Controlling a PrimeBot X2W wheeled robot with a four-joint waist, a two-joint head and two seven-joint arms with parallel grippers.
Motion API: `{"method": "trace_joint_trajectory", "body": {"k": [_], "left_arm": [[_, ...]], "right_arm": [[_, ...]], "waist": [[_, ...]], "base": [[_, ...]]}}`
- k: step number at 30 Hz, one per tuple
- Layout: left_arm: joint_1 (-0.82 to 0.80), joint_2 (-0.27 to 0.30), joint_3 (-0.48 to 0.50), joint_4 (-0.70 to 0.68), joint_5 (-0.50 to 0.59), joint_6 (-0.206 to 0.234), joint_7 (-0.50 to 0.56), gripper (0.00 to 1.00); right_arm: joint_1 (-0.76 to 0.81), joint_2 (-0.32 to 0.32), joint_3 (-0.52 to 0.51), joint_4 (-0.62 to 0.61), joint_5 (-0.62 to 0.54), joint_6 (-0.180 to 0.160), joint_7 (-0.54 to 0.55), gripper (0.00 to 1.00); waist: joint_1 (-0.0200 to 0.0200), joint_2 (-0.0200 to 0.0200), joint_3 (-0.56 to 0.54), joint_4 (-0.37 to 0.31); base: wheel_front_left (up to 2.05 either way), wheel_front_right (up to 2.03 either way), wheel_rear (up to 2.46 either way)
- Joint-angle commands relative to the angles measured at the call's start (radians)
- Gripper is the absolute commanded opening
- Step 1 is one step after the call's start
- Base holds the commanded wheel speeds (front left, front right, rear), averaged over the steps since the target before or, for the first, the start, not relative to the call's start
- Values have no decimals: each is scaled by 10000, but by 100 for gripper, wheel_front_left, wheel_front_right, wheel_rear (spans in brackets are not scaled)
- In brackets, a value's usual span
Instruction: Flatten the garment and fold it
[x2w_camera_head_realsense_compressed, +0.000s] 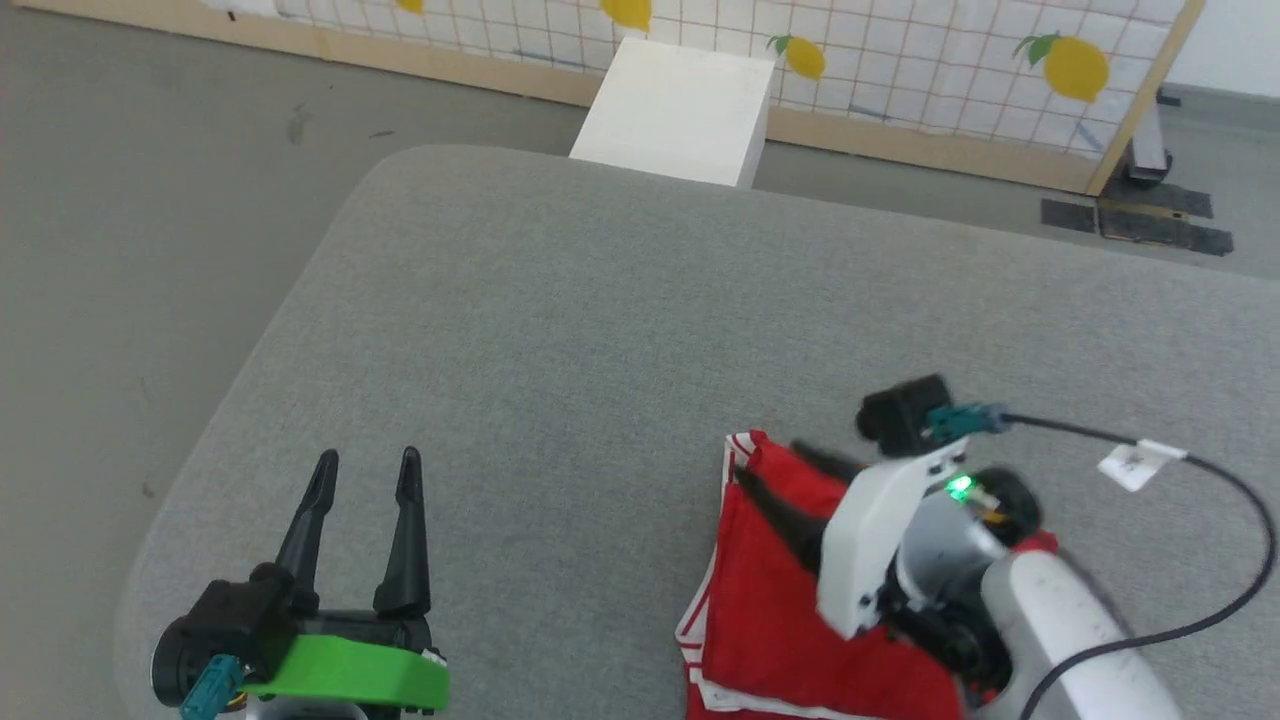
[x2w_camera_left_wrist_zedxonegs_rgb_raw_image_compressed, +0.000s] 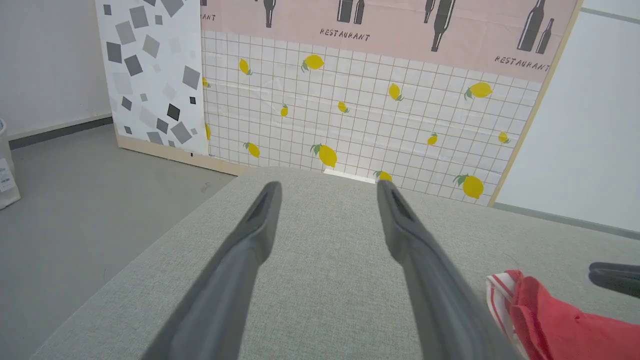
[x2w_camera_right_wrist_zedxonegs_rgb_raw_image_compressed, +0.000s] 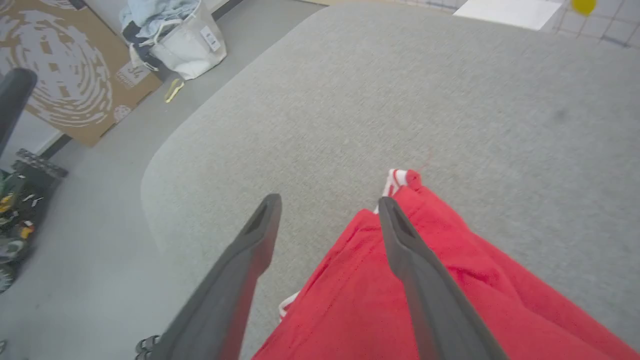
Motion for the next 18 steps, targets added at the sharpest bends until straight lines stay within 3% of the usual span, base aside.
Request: {"method": "trace_joint_trajectory", "body": {"k": [1, 10, 18], "left_arm": [[-78, -50, 12, -14, 4, -71, -40, 100], [-60, -50, -49, 5, -35, -71, -40, 100], [-67, -28, -94, 260, -79, -71, -40, 100]], "right_arm": [[-350, -339, -46, -42, -315, -13, -424, 100], [-1070, -2318, -582, 373, -2781, -13, -3267, 100], [-94, -2066, -2625, 328, -3684, -13, -5244, 100]], "waist": [[0, 0, -162, -231], [0, 0, -401, -920], [0, 0, -575, -1461]], "base": [[0, 0, 0], [0, 0, 0], [0, 0, 0]]}}
